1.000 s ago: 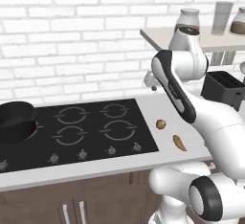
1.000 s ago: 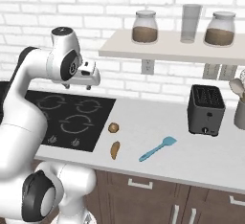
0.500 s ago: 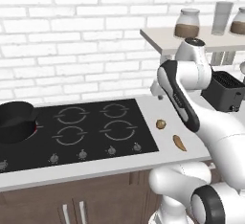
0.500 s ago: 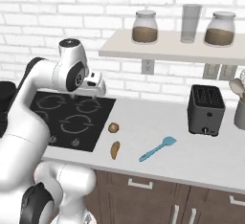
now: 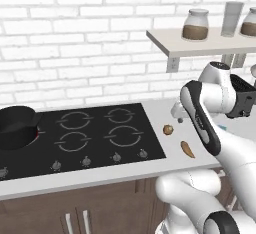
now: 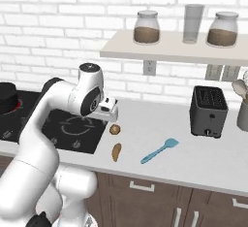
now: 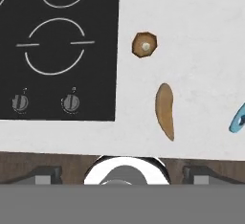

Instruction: Put the sweet potato and mushroom in the pot. Retrieve the spatula and lightly stir the vegetables in the pot.

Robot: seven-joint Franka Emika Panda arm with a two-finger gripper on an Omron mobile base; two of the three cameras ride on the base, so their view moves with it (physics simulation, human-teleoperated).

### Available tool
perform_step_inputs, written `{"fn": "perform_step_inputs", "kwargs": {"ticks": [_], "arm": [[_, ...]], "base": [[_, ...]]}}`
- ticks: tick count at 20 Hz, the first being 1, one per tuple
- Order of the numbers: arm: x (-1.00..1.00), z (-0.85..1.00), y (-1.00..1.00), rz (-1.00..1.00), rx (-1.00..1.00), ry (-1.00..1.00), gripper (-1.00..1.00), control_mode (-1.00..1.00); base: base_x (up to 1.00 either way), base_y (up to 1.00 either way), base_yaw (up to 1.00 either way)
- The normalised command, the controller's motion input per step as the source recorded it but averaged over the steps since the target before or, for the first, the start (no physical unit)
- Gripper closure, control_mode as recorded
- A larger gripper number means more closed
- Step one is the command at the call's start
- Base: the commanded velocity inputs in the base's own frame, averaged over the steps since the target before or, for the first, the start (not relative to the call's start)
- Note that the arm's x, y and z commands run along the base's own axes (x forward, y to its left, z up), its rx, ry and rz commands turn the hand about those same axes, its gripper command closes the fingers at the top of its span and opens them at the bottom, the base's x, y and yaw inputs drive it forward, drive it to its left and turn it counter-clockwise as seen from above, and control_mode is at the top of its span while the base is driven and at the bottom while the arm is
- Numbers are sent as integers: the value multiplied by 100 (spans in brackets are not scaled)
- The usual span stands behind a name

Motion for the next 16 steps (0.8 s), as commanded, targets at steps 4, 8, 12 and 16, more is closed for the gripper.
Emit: {"fn": "perform_step_inputs", "kwargs": {"ticks": [4, 8, 12, 16], "arm": [[0, -82, -71, -2, 6, 13, -100, -100], [0, -84, -24, 0, 0, 1, -100, -100], [3, -70, -1, 0, -2, 4, -100, -100], [21, -47, 0, 0, 0, 5, -100, -100]], "base": [[0, 0, 0], [0, 0, 0], [0, 0, 0], [0, 0, 0]]}}
